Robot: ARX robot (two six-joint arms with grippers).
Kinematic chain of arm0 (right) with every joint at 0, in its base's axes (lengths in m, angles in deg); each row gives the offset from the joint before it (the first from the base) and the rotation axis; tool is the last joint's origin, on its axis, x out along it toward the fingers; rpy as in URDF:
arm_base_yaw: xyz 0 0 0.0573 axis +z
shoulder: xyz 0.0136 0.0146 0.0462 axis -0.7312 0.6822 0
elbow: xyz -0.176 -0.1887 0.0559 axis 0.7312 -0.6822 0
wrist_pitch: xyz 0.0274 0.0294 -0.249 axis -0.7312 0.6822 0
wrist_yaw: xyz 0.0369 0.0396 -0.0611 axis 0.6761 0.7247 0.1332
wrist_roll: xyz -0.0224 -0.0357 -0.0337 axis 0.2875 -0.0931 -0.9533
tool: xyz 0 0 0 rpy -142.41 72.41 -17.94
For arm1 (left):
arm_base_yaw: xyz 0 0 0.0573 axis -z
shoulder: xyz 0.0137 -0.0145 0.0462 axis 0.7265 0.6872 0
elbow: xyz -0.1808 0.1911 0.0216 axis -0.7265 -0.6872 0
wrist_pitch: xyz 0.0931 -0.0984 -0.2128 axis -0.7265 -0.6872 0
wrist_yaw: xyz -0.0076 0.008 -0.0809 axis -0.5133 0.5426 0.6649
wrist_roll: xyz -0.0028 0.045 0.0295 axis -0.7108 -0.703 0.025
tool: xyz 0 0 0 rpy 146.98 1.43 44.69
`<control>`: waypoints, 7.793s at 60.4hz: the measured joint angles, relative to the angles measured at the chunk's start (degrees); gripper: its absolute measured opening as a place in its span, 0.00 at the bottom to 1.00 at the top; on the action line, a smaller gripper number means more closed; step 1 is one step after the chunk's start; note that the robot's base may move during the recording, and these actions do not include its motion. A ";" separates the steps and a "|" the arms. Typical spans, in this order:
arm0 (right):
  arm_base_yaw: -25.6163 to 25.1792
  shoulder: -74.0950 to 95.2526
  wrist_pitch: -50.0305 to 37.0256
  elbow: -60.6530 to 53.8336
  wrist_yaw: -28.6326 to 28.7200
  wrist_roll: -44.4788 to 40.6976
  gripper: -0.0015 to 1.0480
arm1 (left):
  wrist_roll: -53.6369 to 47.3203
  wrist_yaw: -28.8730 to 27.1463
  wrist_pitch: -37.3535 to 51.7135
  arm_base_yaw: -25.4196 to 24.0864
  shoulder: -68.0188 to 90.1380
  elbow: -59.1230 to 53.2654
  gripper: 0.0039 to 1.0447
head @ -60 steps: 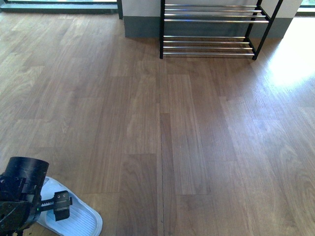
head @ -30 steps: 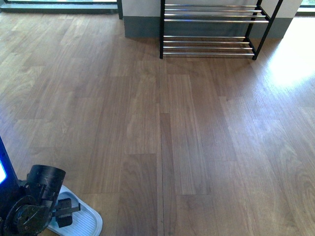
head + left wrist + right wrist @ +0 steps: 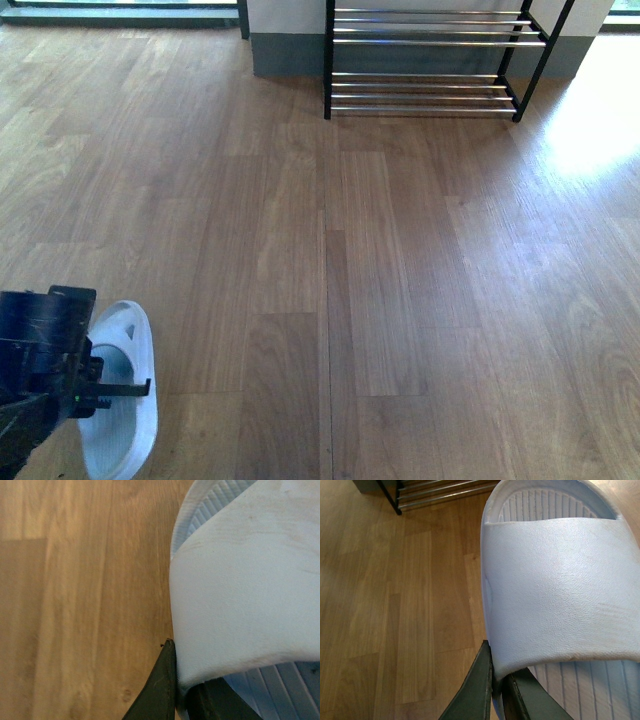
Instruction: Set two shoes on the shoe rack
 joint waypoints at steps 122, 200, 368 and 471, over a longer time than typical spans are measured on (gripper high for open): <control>-0.04 -0.04 0.00 -0.02 0.02 0.00 0.02 | -33.48 -8.37 -56.24 7.65 -124.37 -21.77 0.02; 0.26 -0.04 0.00 -0.09 0.04 0.02 0.02 | -33.44 -8.48 -56.26 7.74 -124.41 -21.70 0.02; 0.22 -0.02 0.00 -0.07 0.02 0.22 0.02 | -33.42 -8.48 -56.26 7.74 -124.45 -21.44 0.02; 6.56 57.02 4.50 48.89 -0.50 -2.32 0.02 | -33.42 -8.48 -56.26 7.74 -124.34 -21.44 0.02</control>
